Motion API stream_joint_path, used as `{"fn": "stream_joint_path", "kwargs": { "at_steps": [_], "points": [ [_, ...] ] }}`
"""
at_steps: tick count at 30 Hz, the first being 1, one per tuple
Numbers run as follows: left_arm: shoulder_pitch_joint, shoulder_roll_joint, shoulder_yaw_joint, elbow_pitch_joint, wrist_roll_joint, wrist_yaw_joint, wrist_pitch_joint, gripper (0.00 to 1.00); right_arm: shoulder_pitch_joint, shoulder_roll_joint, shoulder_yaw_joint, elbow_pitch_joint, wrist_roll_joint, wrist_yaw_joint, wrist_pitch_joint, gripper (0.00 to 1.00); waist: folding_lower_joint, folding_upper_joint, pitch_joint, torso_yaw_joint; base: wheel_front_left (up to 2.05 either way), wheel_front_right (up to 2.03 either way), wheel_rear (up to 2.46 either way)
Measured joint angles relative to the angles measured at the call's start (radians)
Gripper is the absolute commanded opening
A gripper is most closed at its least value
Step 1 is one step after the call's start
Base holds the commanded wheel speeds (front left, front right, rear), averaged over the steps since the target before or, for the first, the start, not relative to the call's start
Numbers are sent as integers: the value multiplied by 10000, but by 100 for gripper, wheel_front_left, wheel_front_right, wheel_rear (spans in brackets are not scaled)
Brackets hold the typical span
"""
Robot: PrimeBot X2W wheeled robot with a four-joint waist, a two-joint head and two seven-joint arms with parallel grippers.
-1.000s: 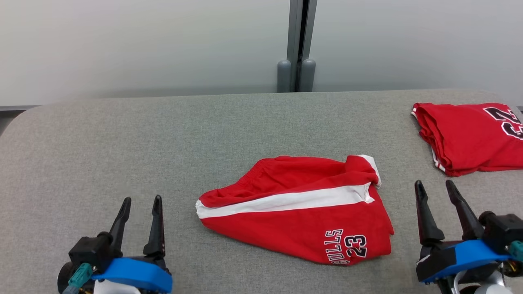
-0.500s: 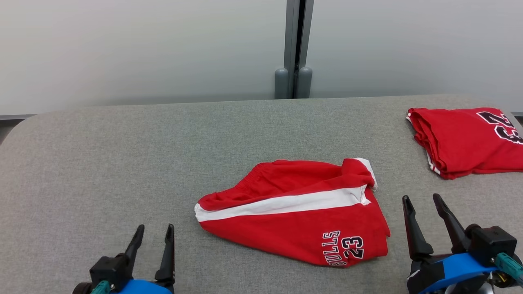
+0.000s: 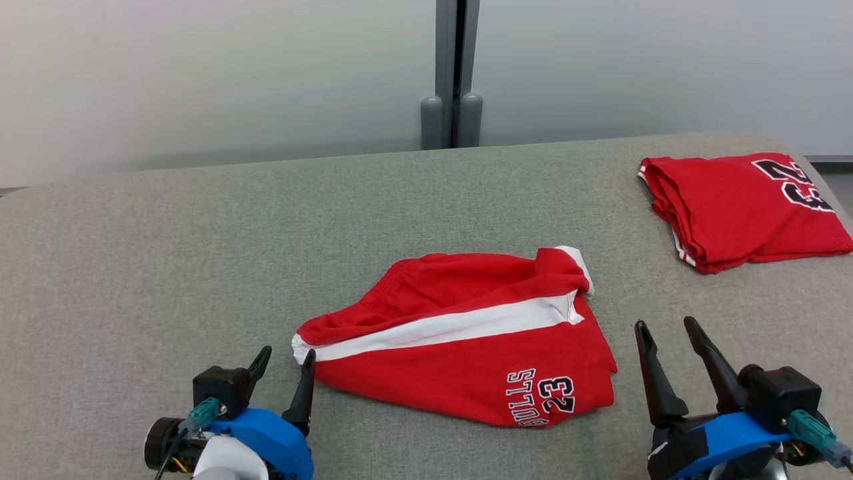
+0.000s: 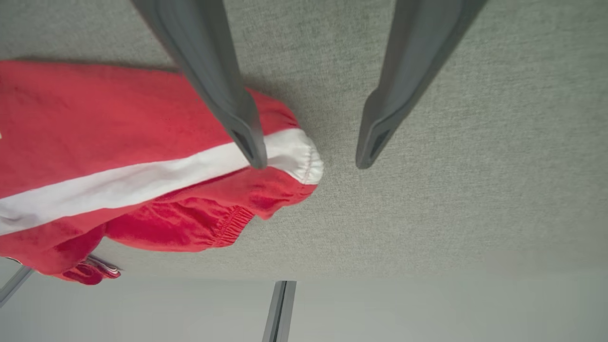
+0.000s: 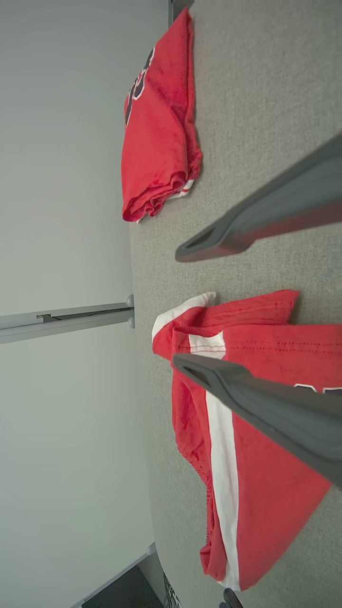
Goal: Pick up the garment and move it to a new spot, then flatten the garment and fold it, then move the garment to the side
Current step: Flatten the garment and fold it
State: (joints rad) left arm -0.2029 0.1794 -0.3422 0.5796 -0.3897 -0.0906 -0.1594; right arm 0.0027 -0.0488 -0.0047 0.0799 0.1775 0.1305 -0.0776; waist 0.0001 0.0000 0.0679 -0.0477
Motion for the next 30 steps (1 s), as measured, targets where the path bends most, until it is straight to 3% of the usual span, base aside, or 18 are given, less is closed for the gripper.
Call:
{"fn": "stream_joint_path", "kwargs": {
  "at_steps": [8,9,10,17,24,26,30],
  "points": [
    [-593,31,-150,953,-167,-163,107,100,-205,0,128,113,104,0,-21,100,-1,0,287,-325,0,0,0],
    [-662,42,-192,1003,-171,-192,48,45,-209,0,134,128,104,0,-29,100,0,0,316,-344,0,0,0],
    [-727,40,-221,1034,-201,-211,-21,0,-226,0,136,148,111,0,-31,100,0,0,339,-357,0,0,0],
    [-929,54,-437,1315,-426,-307,-215,0,-426,0,349,274,245,0,529,100,0,1,421,-356,0,0,0],
    [-930,132,-403,1586,-481,-268,-556,0,-1036,2,702,378,637,0,3156,100,-1,0,529,-262,0,0,0],
    [-1050,146,-366,1678,-391,2,-639,0,-1603,2,928,512,913,0,3929,100,0,1,620,-235,0,0,0],
    [-1201,169,-345,1804,-322,150,-719,0,-2287,-2,1133,1003,1143,0,4606,100,0,1,738,-196,0,0,0]
  ]
}}
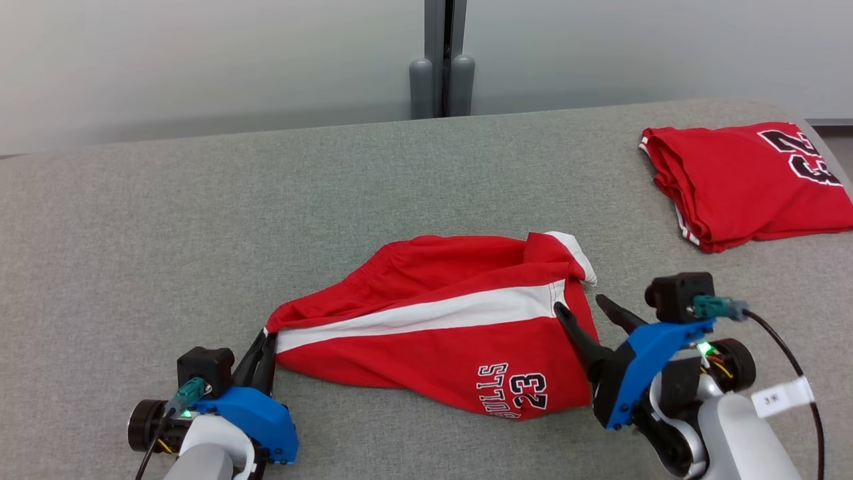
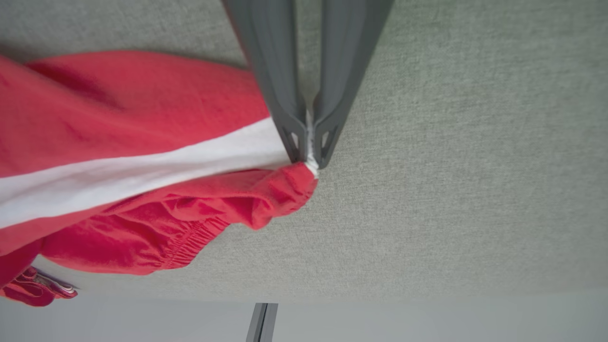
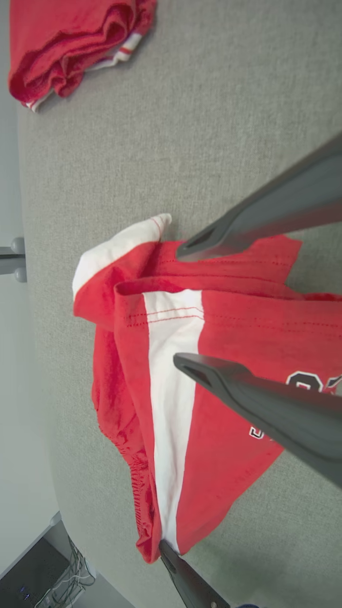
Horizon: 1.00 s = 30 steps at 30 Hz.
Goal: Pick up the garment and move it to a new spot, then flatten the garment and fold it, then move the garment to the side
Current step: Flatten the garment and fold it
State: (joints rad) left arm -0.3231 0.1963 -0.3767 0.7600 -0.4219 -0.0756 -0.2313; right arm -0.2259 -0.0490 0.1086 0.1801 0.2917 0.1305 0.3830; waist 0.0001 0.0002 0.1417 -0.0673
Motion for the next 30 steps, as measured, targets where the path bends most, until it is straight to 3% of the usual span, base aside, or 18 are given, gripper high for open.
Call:
{"fn": "stream_joint_path", "kwargs": {
  "at_steps": [5,19,25,30],
  "points": [
    [-126,-23,-33,127,4,44,-81,0,-736,6,318,882,119,0,464,100,0,-1,134,62,0,0,0],
    [-295,-48,-209,380,-100,-119,-171,0,-2222,0,1060,3187,395,0,322,100,-1,-1,205,199,0,0,0],
    [-307,-27,-253,420,-173,-132,-180,0,-2436,2,1505,3522,696,0,25,100,-1,0,178,204,0,0,0],
    [-319,-23,-293,435,-186,-134,-184,0,-2313,6,1684,3118,566,0,-107,100,-1,-1,99,226,0,0,0]
  ]
}}
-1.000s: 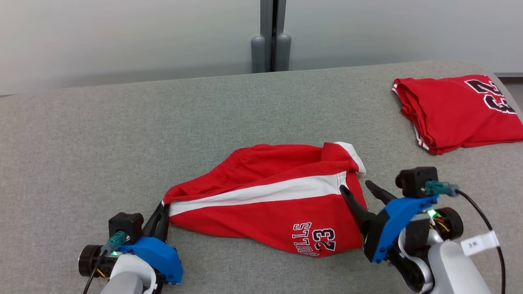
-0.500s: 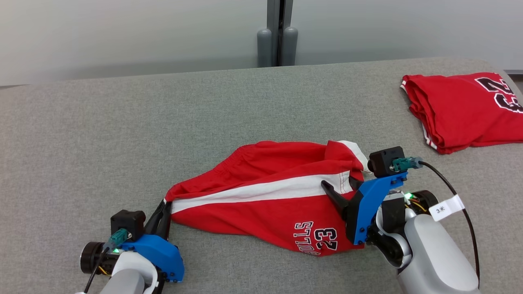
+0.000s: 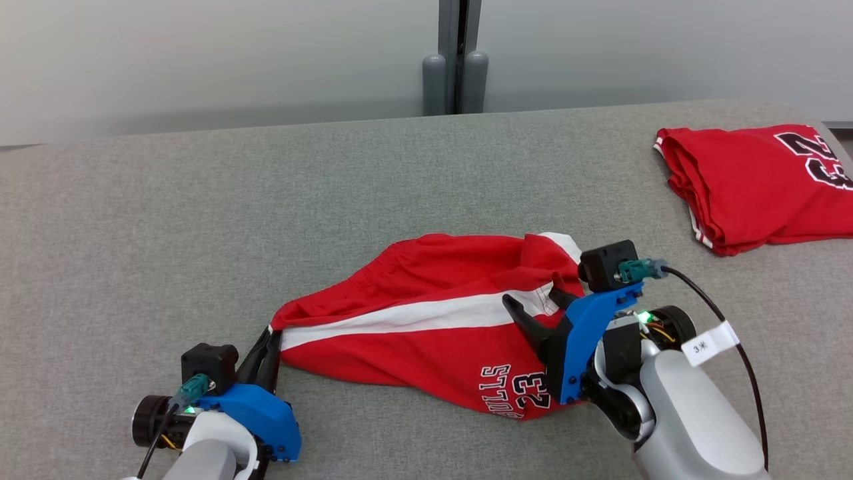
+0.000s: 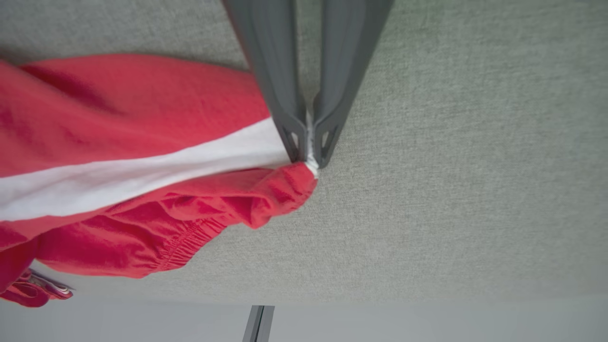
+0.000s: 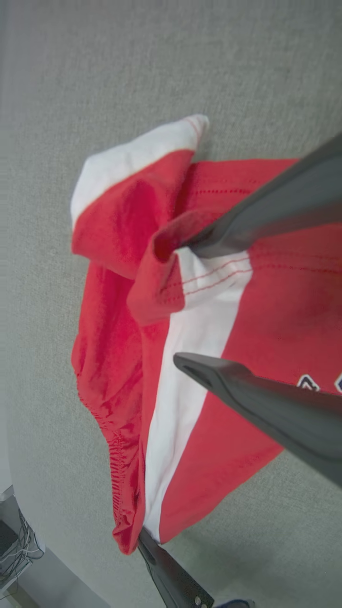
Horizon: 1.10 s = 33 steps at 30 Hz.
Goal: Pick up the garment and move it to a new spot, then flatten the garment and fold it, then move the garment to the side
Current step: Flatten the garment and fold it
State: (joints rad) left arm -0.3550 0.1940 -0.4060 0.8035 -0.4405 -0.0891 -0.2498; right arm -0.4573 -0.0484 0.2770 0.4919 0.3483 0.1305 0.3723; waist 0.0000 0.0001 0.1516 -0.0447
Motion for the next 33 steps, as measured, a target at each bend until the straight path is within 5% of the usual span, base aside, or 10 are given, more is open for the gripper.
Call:
{"fn": "stream_joint_path", "kwargs": {
  "at_steps": [12,15,16,17,18,26,33],
  "points": [
    [7,15,-105,-52,-86,6,-29,0,1450,-2,-368,-2069,-487,0,537,95,-1,0,-70,79,0,0,0],
    [6,29,-134,-79,-104,13,-29,0,1428,-2,-372,-2142,-591,0,717,67,-1,0,-7,101,0,0,0],
    [3,31,-140,-86,-113,13,-29,0,1378,-2,-339,-2092,-669,0,765,36,-1,0,19,110,0,0,0],
    [-2,31,-148,-92,-121,15,-29,0,1291,-2,-307,-2008,-698,0,819,29,-1,0,45,121,0,0,0],
    [-11,31,-159,-104,-125,15,-29,0,1193,-2,-282,-1918,-754,0,834,0,-1,0,67,138,0,0,0],
    [-152,15,-88,-399,-290,12,-46,0,813,-2,-472,-1877,-890,0,387,0,0,0,22,292,0,0,0],
    [-97,48,462,-1847,-924,-111,-105,0,844,-21,-1189,-3335,-1225,0,2,0,0,0,-70,233,0,0,0]
  ]
}}
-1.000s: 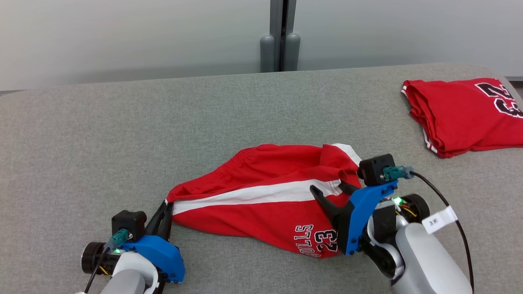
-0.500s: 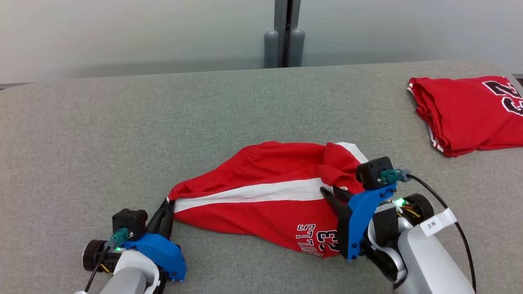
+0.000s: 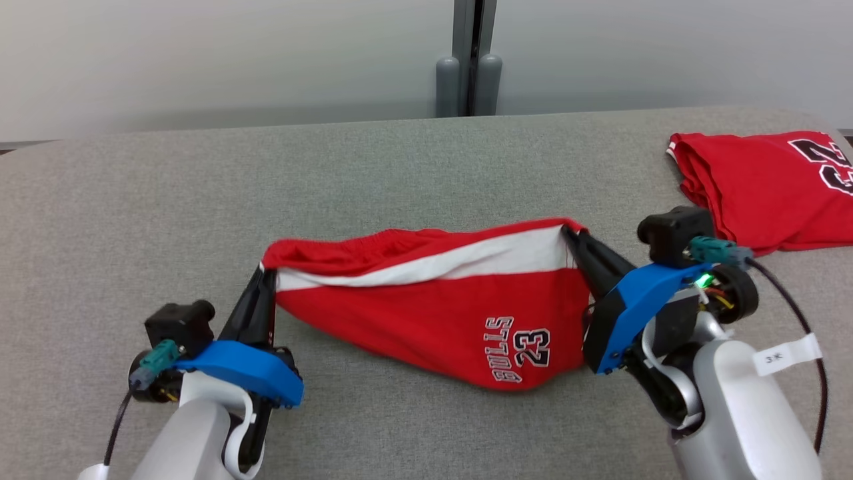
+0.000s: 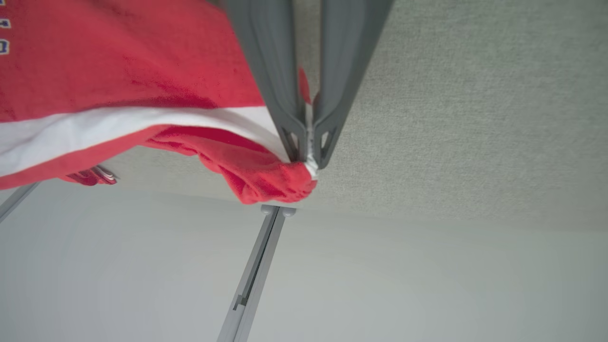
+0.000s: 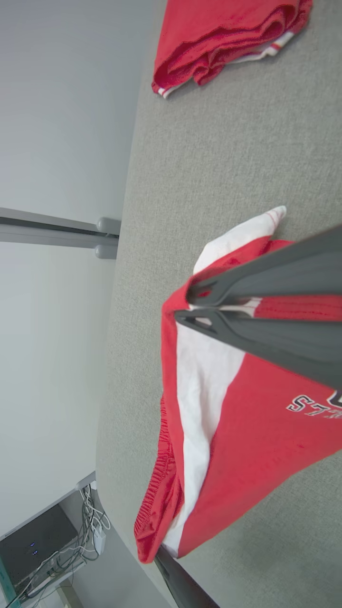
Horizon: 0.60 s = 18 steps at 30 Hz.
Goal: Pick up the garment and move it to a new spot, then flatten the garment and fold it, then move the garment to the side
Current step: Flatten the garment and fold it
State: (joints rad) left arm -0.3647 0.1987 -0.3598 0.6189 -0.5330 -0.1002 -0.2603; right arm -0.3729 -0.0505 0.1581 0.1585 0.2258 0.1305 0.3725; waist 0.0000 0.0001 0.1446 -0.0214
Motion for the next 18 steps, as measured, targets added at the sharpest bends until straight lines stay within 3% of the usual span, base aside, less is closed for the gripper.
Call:
{"fn": "stream_joint_path", "kwargs": {
  "at_steps": [5,9,18],
  "points": [
    [-15,71,157,-1540,-585,-148,203,0,-165,-40,-382,-1078,-52,0,142,0,0,0,313,-122,0,0,0],
    [-1100,196,115,-2383,-901,-209,899,0,-1284,-138,-414,-1235,71,0,205,0,0,0,811,-177,0,0,0],
    [-5261,679,247,-2174,-612,-215,1893,0,-5414,-807,75,800,86,2,-1480,0,4,2,2245,-340,0,0,0]
  ]
}}
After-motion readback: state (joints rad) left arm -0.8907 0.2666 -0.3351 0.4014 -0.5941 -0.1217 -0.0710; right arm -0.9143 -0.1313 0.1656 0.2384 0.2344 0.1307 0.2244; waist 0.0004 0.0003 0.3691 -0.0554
